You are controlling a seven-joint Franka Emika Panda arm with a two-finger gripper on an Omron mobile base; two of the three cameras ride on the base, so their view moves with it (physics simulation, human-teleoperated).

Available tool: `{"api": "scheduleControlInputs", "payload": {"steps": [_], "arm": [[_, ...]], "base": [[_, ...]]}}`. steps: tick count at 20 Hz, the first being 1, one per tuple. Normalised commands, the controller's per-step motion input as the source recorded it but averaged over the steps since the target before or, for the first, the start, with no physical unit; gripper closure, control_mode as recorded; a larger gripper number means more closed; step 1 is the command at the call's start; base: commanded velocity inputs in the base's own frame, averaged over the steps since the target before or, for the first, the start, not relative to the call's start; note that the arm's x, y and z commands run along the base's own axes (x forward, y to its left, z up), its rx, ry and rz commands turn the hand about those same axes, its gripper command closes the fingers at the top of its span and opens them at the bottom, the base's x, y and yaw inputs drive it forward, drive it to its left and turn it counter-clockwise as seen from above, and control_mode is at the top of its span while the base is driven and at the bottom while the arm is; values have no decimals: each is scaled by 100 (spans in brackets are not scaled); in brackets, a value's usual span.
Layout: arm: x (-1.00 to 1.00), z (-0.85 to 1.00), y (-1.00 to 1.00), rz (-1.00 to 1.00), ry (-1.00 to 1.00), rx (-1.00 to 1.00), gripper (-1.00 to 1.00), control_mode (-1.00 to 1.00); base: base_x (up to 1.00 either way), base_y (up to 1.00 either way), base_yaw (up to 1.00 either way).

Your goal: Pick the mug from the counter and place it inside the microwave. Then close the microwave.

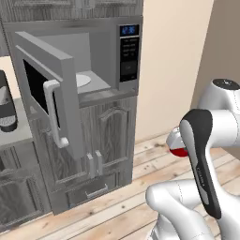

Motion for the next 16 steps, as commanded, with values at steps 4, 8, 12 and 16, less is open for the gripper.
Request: {"api": "scheduleControlInputs", "payload": {"steps": [4,8,12,16], "arm": [[0,0,0,0,0,0,100,100],[0,0,0,0,0,0,100,100],[0,0,0,0,0,0,100,100],[0,0,0,0,0,0,100,100]], "base": [[95,0,80],[82,-24,77],[6,-81,24],[-30,-72,-17]]}}
